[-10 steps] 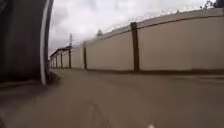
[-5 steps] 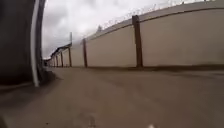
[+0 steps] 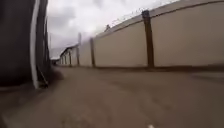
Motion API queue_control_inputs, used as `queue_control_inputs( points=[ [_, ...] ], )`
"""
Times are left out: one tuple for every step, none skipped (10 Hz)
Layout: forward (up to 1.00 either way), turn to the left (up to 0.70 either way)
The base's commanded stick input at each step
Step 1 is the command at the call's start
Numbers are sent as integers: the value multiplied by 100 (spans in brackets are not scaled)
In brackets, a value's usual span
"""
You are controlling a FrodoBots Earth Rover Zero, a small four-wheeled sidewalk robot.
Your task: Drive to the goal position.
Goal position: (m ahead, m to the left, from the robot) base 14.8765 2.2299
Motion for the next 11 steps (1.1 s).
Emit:
queue_control_inputs(
  points=[
    [70, 0],
    [70, 0],
    [70, 0],
    [70, 0],
    [70, 0],
    [70, 0],
    [70, 0],
    [70, 0],
    [70, 0],
    [70, 0],
    [70, 1]
  ],
)
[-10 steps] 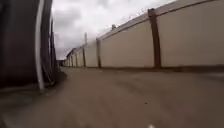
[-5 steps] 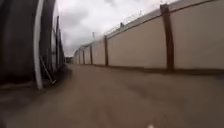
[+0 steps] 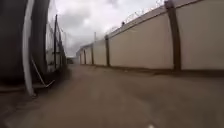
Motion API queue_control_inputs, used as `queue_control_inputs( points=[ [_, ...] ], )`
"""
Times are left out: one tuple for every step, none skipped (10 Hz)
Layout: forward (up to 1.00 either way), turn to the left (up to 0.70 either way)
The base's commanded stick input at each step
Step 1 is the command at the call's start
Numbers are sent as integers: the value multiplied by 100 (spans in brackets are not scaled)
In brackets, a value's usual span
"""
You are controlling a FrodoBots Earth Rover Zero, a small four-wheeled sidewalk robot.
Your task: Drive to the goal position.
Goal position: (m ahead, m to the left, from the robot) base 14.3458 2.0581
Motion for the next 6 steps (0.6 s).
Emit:
queue_control_inputs(
  points=[
    [70, 7],
    [70, 17],
    [70, 34],
    [70, 14],
    [70, 0],
    [70, 0]
  ],
)
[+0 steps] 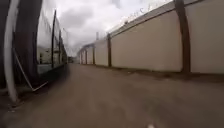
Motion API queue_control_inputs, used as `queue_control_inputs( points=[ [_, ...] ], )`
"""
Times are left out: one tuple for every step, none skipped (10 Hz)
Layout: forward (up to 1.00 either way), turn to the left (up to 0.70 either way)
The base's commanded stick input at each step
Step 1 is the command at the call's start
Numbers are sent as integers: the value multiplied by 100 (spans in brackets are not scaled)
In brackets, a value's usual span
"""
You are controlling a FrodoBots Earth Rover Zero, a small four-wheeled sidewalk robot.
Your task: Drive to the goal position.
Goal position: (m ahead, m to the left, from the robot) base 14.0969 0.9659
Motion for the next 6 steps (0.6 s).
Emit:
queue_control_inputs(
  points=[
    [70, 0],
    [70, 0],
    [70, 0],
    [70, 0],
    [70, 0],
    [70, 0]
  ],
)
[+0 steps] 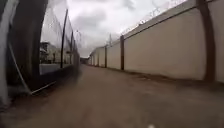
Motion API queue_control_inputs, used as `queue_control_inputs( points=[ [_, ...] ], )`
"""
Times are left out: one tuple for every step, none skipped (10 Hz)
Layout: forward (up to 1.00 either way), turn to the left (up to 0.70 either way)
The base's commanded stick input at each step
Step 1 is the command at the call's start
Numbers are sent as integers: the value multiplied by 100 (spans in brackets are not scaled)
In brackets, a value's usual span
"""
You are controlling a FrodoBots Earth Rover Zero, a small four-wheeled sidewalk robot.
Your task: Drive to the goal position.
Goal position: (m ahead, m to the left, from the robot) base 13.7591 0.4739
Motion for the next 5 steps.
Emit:
queue_control_inputs(
  points=[
    [70, 0],
    [70, 0],
    [70, 0],
    [70, 0],
    [70, 0]
  ],
)
